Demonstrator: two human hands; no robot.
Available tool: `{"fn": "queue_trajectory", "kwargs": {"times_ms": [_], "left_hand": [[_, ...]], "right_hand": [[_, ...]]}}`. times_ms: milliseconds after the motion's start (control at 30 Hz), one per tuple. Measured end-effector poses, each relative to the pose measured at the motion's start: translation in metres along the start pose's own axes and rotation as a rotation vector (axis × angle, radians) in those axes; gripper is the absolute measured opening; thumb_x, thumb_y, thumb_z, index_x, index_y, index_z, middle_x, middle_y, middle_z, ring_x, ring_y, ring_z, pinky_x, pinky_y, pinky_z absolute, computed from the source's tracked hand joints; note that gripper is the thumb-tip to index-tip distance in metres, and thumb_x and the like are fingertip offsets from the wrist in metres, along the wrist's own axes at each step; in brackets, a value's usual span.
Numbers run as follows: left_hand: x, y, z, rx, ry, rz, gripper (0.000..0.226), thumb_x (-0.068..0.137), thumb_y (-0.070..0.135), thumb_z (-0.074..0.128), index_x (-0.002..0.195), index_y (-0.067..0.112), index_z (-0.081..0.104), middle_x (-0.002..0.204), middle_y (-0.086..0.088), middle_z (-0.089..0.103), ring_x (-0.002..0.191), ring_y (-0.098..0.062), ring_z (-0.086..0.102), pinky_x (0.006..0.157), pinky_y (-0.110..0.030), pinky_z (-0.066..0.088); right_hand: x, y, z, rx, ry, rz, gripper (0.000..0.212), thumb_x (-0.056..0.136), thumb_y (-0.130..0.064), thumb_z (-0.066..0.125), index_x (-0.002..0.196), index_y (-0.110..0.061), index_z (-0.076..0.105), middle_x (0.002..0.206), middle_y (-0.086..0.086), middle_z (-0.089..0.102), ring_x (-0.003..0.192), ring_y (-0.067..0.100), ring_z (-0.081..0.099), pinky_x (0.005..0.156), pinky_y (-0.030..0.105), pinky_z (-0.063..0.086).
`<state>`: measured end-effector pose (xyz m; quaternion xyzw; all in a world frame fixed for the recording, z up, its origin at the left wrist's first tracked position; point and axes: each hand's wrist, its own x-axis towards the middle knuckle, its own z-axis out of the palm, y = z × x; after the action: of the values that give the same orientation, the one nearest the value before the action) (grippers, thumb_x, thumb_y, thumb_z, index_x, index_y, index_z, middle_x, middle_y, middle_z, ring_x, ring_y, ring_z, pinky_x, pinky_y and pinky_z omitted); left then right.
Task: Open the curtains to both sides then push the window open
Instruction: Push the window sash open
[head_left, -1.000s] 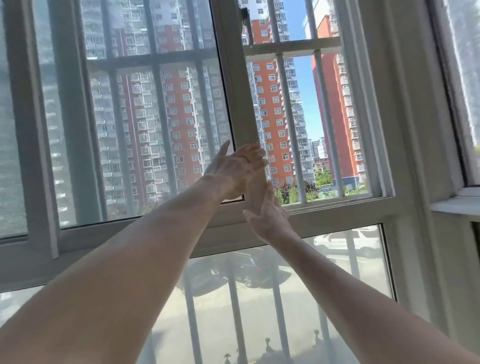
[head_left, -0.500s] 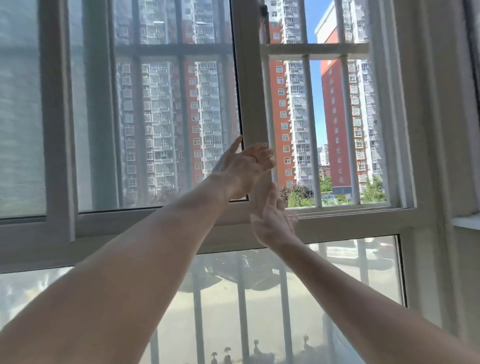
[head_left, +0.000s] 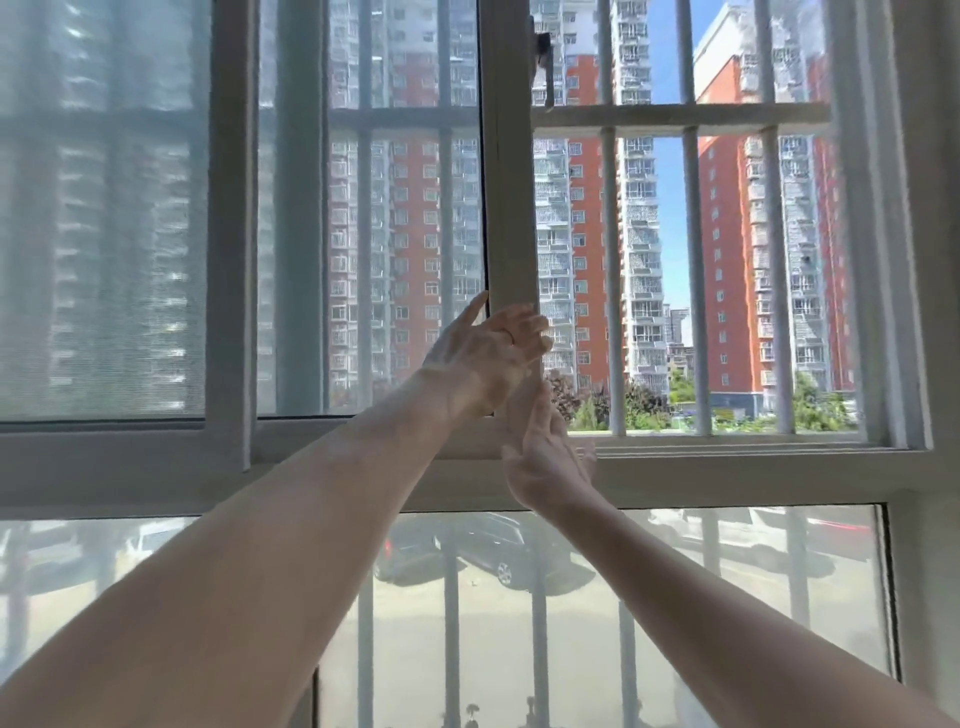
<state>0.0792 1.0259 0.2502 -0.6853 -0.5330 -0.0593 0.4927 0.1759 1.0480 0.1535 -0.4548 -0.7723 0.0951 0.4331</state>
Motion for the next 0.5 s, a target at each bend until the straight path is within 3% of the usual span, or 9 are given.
{"fn": "queue_trajectory", "kwargs": {"times_ms": [333, 500], "left_hand": [[-0.029, -0.028, 0.007, -0.048, -0.036, -0.069, 0.048, 0.102, 0.039, 0.02, 0.15, 0.035, 0.015, 0.161, 0.013, 0.003, 0.147, -0.006, -0.008, 0.119, -0.048, -0.009], [-0.038, -0.041, 0.012, -0.008, -0.036, -0.077, 0.048, 0.102, 0.041, 0.018, 0.15, 0.035, 0.016, 0.161, 0.013, 0.004, 0.147, -0.008, -0.007, 0.119, -0.05, -0.008]], "right_hand": [[0.0, -0.033, 0.024, -0.024, -0.04, -0.012, 0.08, 0.095, -0.018, 0.038, 0.151, -0.019, -0.019, 0.162, 0.001, 0.008, 0.147, 0.023, 0.017, 0.119, 0.054, 0.005], [0.001, -0.046, 0.034, -0.026, -0.079, -0.014, 0.082, 0.094, -0.019, 0.039, 0.149, -0.02, -0.021, 0.163, -0.001, -0.001, 0.148, 0.022, 0.015, 0.118, 0.054, 0.006]]}}
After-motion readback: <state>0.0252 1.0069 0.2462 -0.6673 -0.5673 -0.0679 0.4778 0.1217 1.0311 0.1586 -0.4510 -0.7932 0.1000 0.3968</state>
